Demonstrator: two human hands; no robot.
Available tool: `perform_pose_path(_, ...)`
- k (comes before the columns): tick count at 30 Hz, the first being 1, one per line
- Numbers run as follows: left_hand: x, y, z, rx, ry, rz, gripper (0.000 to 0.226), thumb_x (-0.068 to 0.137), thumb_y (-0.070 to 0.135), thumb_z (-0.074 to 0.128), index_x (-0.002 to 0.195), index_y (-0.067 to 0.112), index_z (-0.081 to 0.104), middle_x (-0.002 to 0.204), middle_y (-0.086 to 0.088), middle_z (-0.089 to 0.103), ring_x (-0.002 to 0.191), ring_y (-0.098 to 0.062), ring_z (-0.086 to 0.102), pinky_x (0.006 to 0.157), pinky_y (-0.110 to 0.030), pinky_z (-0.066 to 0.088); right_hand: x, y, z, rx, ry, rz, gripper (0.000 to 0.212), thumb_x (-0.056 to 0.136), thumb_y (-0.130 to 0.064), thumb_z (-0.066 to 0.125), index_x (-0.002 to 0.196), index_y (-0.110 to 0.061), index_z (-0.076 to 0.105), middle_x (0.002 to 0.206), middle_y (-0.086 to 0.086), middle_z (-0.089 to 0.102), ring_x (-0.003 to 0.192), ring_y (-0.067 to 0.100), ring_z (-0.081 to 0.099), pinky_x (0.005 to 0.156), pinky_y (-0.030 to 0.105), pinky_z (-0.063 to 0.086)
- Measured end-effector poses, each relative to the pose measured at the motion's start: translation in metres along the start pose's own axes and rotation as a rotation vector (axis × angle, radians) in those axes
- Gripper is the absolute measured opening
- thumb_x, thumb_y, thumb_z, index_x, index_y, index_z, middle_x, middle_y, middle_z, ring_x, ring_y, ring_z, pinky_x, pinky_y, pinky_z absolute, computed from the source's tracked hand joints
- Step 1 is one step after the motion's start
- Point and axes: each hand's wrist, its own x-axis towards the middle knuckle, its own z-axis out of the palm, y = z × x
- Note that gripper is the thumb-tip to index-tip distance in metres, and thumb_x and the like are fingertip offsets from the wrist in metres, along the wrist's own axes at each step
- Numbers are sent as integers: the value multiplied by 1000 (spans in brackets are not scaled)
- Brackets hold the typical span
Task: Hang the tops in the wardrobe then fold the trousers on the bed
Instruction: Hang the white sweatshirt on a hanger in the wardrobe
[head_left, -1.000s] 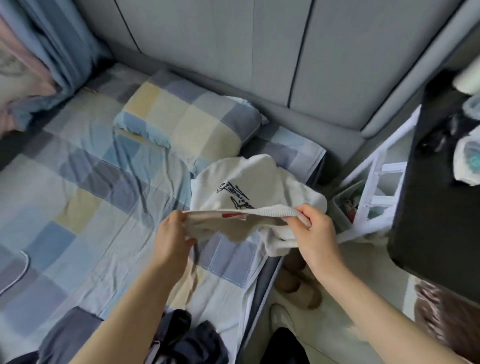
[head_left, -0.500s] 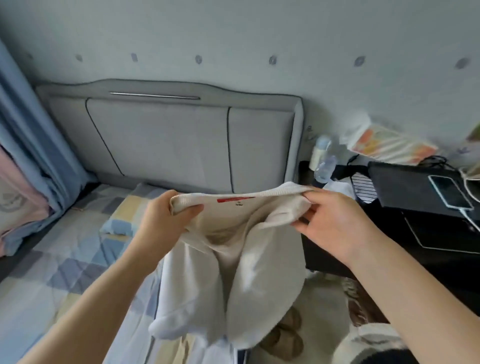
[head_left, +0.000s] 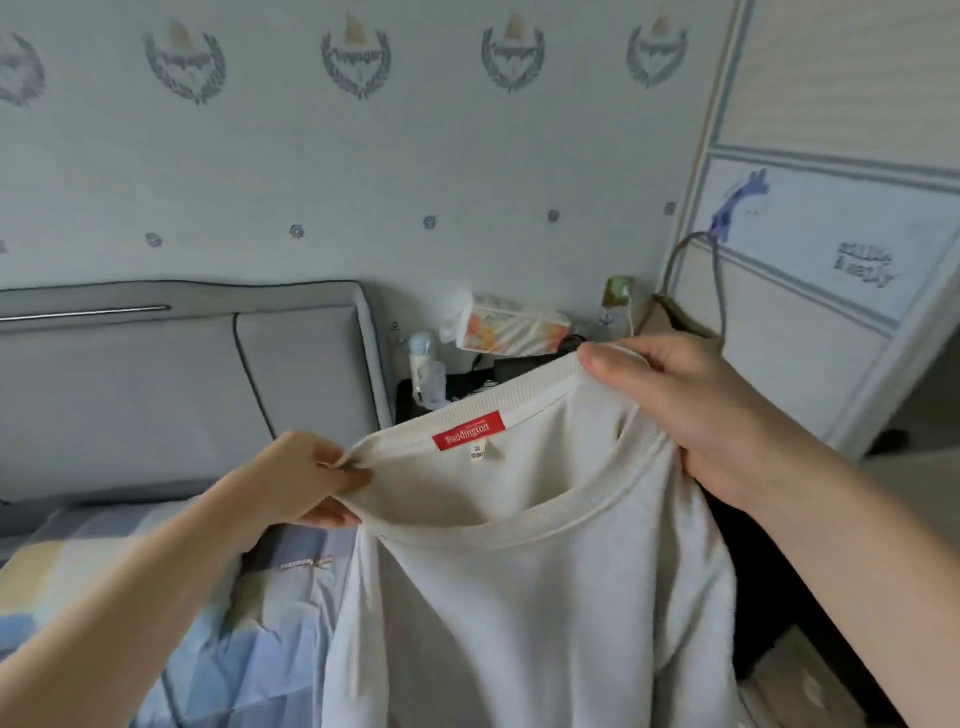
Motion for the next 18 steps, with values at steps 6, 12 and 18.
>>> perform_pose_path(6, -55, 91, 144, -642, -383, -112, 13, 86, -3, 55, 96, -1, 63, 82, -19, 73, 65, -27, 73, 63, -43, 60, -90, -22, -150, -84, 198, -2, 26, 89, -23, 63, 77, -2, 72, 80, 11, 72, 74, 16, 67, 75, 28, 52)
perform_pose_path(12, -113, 185, 258, -592, -703, -28, 40, 70, 12, 71, 109, 2, 69, 112, -19, 70, 85, -29, 72, 73, -44, 60, -173, -37, -277, -43, 583, -15, 37, 87, -28, 66, 83, 9, 64, 82, 20, 63, 79, 24, 58, 77, 38, 44)
perform_pose_path(18, -149, 270, 324, -343, -1025, 157, 76, 36, 25, 100, 106, 10, 76, 116, -16, 70, 97, -28, 71, 74, -37, 60, -229, -48, -366, -109, 996, -91, 39, 93, -29, 60, 80, 7, 54, 79, 6, 41, 74, 19, 37, 67, 31, 27)
